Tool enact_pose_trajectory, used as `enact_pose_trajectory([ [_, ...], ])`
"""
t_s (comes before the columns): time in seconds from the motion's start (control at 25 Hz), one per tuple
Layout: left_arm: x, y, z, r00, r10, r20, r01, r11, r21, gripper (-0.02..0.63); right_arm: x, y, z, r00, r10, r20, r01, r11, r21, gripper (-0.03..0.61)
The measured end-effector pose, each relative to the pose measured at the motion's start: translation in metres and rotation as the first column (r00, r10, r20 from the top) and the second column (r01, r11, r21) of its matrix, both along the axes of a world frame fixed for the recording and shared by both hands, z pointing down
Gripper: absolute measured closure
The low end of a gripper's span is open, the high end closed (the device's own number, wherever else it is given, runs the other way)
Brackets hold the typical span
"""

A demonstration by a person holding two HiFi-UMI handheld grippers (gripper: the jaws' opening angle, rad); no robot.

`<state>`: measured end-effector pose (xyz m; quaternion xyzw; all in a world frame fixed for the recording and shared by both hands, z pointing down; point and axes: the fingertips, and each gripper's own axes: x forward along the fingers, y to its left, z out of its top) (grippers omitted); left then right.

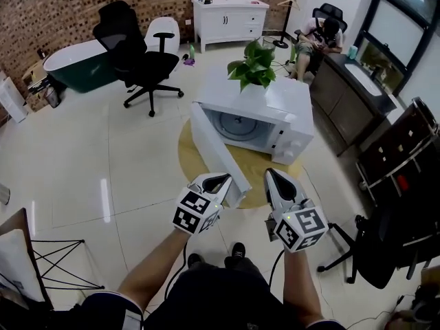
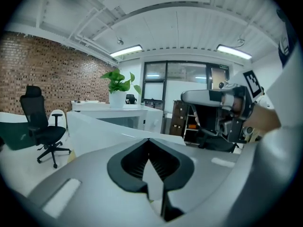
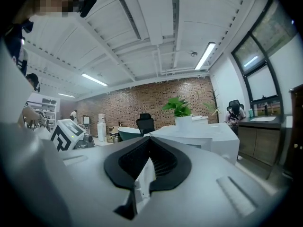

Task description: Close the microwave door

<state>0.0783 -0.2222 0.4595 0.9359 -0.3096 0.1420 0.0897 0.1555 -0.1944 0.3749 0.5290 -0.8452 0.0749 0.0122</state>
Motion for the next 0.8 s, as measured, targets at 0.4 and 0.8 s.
enact_pose_trajectory([
  [0.4,0.055,-0.022,0.000,1.000,0.010,0.019,-0.011,1.000,0.023,0.603,0.054,-0.007,0.001,0.997,0.072,-0.001,-0.072,0.997,0.004,0.577],
  [0.8,0.095,-0.053,-0.001,1.000,0.007,0.018,-0.008,0.999,0.039,0.603,0.086,-0.025,0.014,0.996,0.086,-0.012,-0.086,0.996,-0.026,0.577],
])
